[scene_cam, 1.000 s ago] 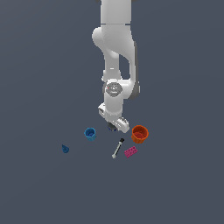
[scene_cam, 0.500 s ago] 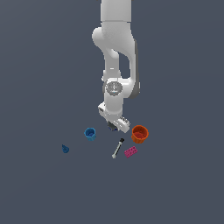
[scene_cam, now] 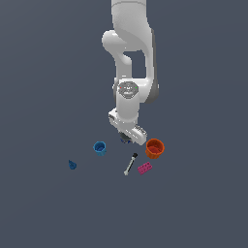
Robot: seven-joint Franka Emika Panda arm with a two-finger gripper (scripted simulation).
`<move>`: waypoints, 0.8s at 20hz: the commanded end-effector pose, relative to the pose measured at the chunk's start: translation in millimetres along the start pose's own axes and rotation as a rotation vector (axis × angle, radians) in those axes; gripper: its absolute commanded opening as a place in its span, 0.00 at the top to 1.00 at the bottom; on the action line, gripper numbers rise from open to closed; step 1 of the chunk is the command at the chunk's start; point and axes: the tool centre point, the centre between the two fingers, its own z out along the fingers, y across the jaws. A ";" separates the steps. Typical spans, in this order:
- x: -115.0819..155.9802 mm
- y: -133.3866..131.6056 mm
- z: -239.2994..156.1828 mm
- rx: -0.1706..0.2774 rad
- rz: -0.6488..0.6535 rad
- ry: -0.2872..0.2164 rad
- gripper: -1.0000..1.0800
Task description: Pick up a designated object from a clutter of objects.
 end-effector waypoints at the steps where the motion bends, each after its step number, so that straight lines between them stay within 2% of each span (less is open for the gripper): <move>1: 4.0 -6.0 -19.6 0.001 0.000 0.001 1.00; 16: 32.7 -49.1 -156.5 0.000 0.001 0.001 1.00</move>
